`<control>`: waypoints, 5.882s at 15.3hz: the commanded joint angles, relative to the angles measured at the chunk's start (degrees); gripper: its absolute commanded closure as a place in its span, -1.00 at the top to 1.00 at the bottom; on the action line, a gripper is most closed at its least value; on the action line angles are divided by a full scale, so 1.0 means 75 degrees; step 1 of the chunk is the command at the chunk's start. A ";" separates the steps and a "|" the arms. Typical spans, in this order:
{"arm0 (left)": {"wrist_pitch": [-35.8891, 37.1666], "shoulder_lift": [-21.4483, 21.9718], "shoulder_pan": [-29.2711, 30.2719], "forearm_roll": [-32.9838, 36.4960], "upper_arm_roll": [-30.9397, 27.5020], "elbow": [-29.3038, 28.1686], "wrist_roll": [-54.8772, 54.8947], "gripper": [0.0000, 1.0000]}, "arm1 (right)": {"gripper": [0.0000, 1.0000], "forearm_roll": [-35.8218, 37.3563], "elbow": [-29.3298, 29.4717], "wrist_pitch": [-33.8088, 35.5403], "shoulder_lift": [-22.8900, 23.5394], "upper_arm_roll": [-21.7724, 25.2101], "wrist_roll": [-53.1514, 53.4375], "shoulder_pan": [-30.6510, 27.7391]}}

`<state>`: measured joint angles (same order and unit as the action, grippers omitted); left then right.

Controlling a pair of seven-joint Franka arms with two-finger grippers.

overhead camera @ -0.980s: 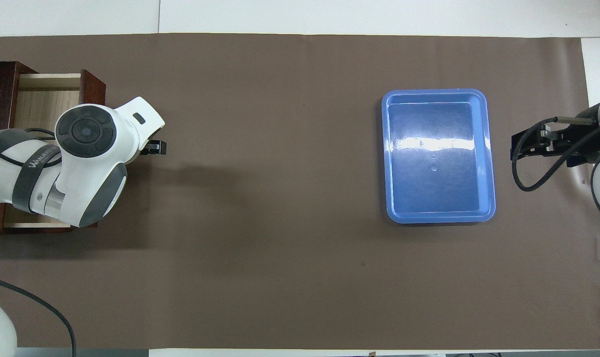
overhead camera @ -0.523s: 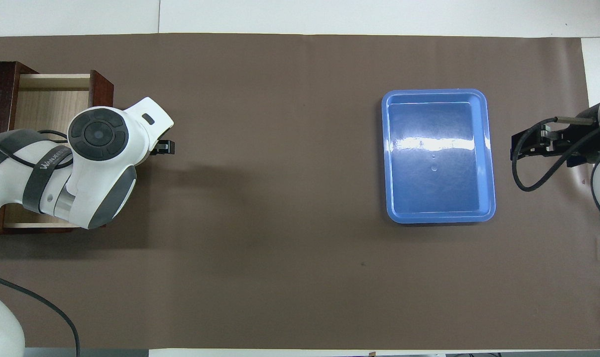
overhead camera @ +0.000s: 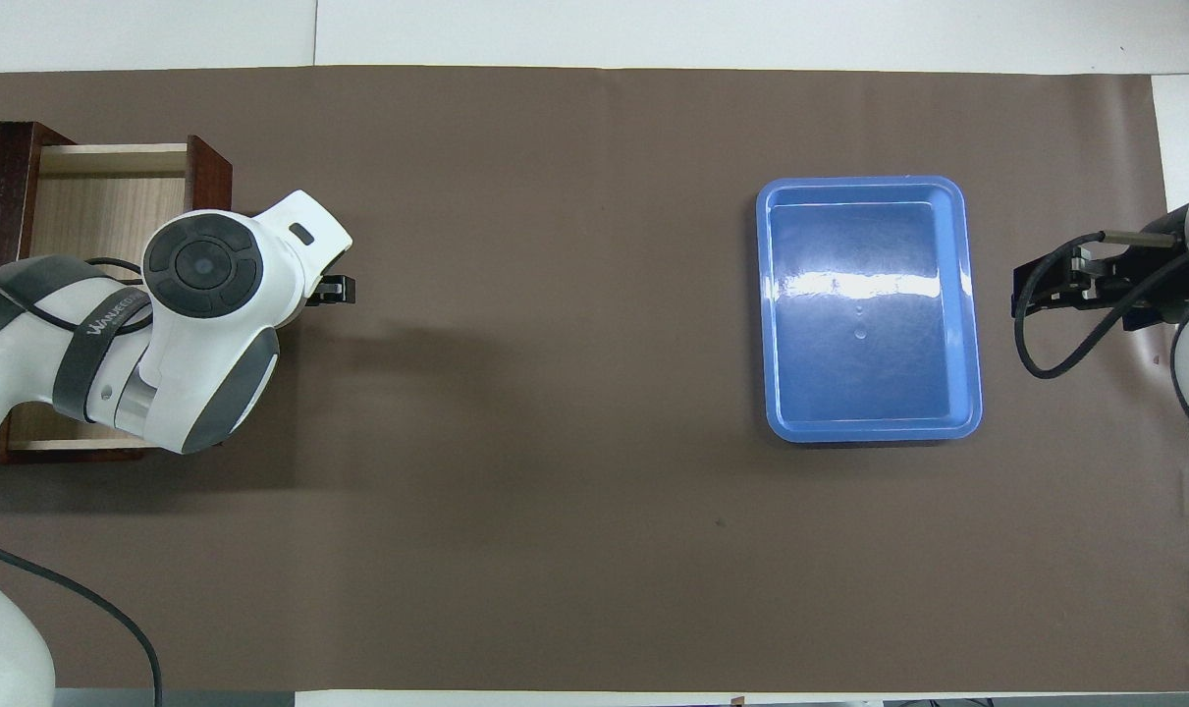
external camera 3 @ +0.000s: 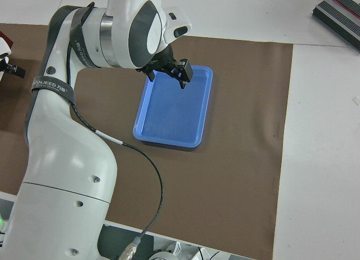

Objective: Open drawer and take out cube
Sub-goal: 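Pull the white drawer handle outward with the left gripper, then release the handle and move the left gripper over the yellow cube, then grasp the yellow cube with the left gripper while the right gripper approaches, then lift the cube with the left gripper while the right gripper approaches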

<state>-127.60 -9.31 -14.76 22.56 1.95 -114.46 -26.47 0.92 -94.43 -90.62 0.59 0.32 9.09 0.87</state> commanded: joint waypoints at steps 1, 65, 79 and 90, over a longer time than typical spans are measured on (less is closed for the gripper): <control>0.1048 -0.0374 -0.0270 -0.0335 -0.0013 0.1077 -0.0162 1.00 | 1.00 0.0089 -0.0171 0.0013 -0.0172 -0.0090 0.0124 -0.0093; 0.2623 0.0456 -0.1642 -0.2411 -0.0599 0.2102 -1.4094 -1.00 | 1.00 -0.6649 0.0931 -0.3327 0.3296 -0.0195 0.9253 0.2837; 0.2330 -0.0634 -0.1981 -0.2751 -0.0646 0.2922 -1.4553 -1.00 | 0.99 -0.6661 0.0661 -0.3667 0.3261 -0.0195 0.9640 0.3036; 0.2306 -0.0599 -0.2157 -0.2727 -0.0635 0.2793 -1.4565 -1.00 | 0.97 -0.6077 0.2777 -0.2521 0.4255 -0.0137 1.0178 0.2954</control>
<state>-110.39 -13.50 -29.98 2.58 -2.02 -94.01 -135.07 -47.37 -83.18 -113.97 27.08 -0.77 82.25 23.58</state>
